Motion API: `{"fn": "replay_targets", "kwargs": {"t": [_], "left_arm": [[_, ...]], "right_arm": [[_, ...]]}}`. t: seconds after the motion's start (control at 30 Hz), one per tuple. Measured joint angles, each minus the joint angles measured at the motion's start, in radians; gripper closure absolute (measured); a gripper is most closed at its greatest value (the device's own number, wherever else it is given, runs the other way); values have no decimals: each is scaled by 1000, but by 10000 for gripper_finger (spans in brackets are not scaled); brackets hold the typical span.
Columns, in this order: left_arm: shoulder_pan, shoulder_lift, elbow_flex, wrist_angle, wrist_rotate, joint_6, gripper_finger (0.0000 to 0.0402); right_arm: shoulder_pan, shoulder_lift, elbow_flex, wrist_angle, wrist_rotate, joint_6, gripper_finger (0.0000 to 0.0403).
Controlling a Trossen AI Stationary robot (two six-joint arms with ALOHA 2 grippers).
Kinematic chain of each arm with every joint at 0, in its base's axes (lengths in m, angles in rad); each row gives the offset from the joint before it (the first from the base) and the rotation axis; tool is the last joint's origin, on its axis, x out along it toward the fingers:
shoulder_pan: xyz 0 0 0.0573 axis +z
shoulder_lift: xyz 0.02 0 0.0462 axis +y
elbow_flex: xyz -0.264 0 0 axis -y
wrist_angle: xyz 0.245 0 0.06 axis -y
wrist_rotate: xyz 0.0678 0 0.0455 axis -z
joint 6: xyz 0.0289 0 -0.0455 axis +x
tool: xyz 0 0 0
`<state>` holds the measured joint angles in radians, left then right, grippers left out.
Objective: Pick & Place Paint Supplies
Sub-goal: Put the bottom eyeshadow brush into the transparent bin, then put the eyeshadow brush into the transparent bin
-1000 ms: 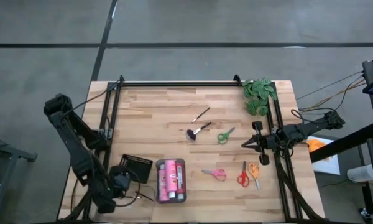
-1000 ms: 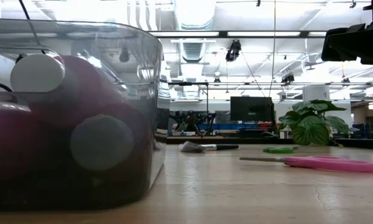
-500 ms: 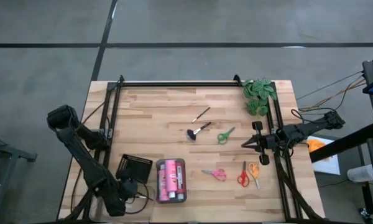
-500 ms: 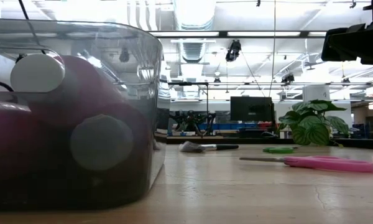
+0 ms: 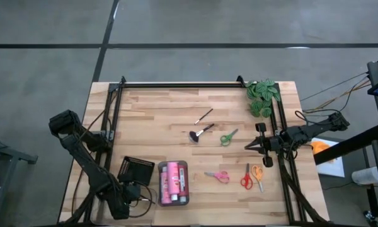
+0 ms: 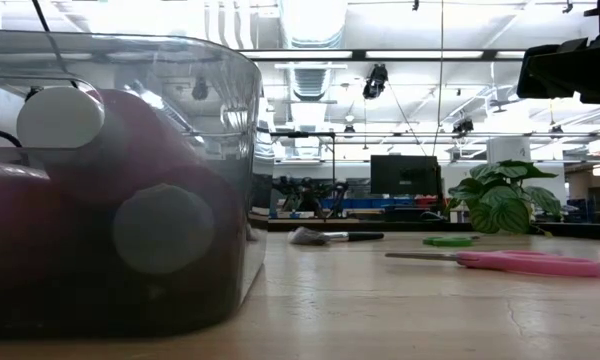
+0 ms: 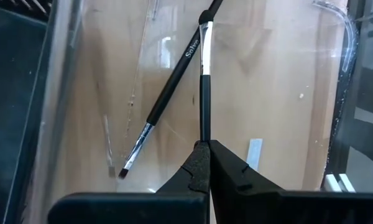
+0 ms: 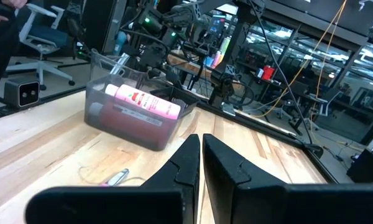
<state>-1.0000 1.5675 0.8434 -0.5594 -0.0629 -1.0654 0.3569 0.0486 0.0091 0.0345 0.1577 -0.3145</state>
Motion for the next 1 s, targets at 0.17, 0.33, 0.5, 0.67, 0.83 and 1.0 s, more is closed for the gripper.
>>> {"fn": "replay_targets", "kwargs": {"t": [0.17, 0.33, 0.5, 0.67, 0.83, 1.0], "left_arm": [[0, -1, 0, 3, 3, -9, 377], [0, -1, 0, 11, 3, -10, 339], [0, -2, 0, 17, 3, -13, 313], [0, -55, 2, -4, 4, -23, 310], [14, -190, 7, -98, 3, -85, 309], [44, -324, 9, -170, -25, -91, 309]], "right_arm": [[0, 0, 0, 0, 0, 0, 388], [0, 0, 0, 0, 0, 0, 388], [0, 0, 0, 0, 0, 0, 388], [0, 0, 0, 0, 0, 0, 388], [0, 0, 0, 0, 0, 0, 388], [0, 0, 0, 0, 0, 0, 388]]}}
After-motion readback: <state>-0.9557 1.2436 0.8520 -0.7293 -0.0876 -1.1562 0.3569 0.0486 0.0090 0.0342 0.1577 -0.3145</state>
